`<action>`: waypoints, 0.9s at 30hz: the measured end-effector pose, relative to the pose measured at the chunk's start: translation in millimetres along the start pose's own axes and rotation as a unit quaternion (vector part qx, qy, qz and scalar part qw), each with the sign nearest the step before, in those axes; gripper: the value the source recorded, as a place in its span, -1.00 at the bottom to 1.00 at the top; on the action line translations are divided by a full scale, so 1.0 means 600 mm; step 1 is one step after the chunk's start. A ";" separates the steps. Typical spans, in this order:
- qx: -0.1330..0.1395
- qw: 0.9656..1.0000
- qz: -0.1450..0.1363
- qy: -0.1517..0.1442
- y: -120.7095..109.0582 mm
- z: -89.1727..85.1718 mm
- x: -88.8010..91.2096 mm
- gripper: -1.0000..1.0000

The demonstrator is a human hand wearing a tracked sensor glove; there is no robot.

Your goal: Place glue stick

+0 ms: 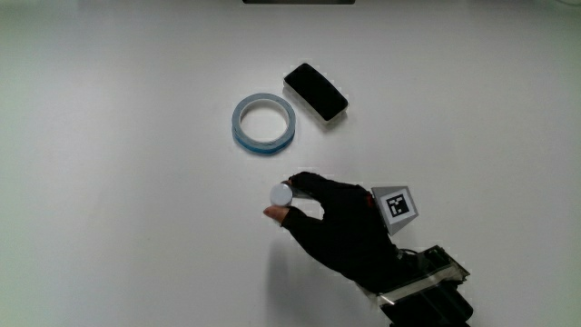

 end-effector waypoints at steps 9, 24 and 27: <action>-0.035 0.999 -0.028 0.013 -0.012 -0.039 0.050 0.00; -0.050 0.997 -0.047 0.029 -0.028 -0.058 0.091 -0.03; -0.052 0.997 -0.050 0.036 -0.030 -0.059 0.091 -0.13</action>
